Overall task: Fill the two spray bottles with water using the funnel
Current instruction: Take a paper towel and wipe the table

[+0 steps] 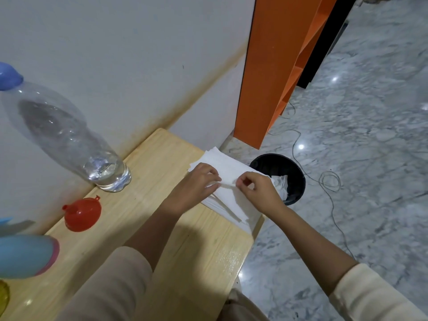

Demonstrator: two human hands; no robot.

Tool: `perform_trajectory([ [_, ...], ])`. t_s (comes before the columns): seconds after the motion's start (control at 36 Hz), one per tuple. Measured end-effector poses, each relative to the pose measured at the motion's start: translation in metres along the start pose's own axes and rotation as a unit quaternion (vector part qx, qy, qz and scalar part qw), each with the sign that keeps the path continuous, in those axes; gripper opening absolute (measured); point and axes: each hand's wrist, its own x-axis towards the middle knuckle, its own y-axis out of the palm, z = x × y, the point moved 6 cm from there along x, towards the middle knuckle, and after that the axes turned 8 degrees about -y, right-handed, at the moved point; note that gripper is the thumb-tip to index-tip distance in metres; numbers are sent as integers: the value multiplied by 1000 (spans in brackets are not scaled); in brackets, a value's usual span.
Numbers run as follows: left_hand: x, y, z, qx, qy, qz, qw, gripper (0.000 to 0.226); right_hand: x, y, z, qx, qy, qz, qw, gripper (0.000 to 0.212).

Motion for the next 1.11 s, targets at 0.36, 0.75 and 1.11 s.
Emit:
perform_trajectory([
  [0.36, 21, -32, 2, -30, -29, -37, 998, 17, 11, -41, 12, 10, -17, -39, 999, 11],
  [0.75, 33, -122, -23, -75, -18, -108, 991, 12, 38, -102, 91, 10, -121, -128, 984, 9],
  [1.11, -122, -152, 25, -50, -82, -198, 976, 21, -2, 13, 145, -17, -181, -28, 983, 10],
])
